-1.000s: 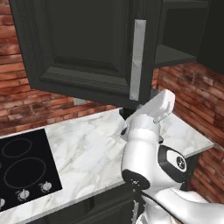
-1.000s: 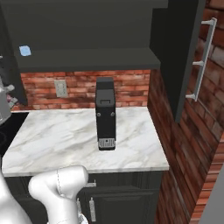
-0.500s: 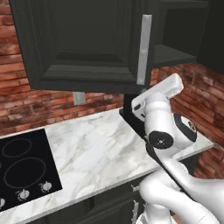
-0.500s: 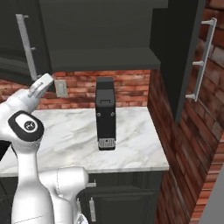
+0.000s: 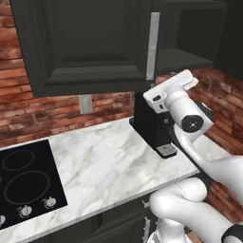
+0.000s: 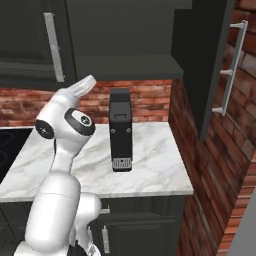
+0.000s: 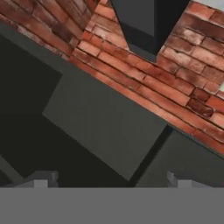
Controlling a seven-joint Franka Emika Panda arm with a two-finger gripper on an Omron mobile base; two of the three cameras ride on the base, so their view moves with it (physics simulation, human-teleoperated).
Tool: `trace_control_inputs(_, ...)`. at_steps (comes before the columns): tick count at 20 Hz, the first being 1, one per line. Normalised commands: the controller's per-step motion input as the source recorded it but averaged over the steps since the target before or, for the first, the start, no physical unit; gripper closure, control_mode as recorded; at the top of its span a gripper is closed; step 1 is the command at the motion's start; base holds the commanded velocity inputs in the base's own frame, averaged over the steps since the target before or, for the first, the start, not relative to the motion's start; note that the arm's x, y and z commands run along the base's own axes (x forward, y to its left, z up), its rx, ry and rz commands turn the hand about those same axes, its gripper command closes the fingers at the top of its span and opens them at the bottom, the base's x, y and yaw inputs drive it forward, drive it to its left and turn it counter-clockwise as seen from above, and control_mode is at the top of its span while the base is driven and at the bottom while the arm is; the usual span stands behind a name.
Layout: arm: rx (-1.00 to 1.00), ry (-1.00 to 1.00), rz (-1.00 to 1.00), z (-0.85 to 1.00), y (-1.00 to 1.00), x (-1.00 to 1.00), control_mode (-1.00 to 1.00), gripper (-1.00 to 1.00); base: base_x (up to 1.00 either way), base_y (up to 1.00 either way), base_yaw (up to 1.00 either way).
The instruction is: Pick the avocado and bread from the counter and place them on the plate. Then pick the jam from the cabinet and place it next to the plate. Lastly close the cabinet door.
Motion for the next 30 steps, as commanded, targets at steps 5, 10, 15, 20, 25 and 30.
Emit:
trace_control_inputs(5,0.11,0.0,0.21,0.01,0.02,1.0,-1.0,-1.0,0.0,0.0,0.0)
trace_control_inputs(10,0.04,0.0,0.18,0.0,0.09,1.0,-1.0,-1.0,0.0,0.0,0.0)
trace_control_inputs(15,0.0,-0.01,0.08,0.0,0.29,1.0,-1.0,-1.0,0.0,0.0,0.0)
trace_control_inputs(20,0.0,-0.09,0.02,0.0,0.35,0.95,-1.0,-1.0,0.0,0.0,0.0)
trace_control_inputs(25,-0.03,-0.11,0.0,0.31,0.27,0.13,-1.0,-1.0,0.0,0.0,0.0)
trace_control_inputs(30,-0.01,-0.12,0.01,0.66,0.02,-0.51,-1.0,-1.0,0.0,0.0,0.0)
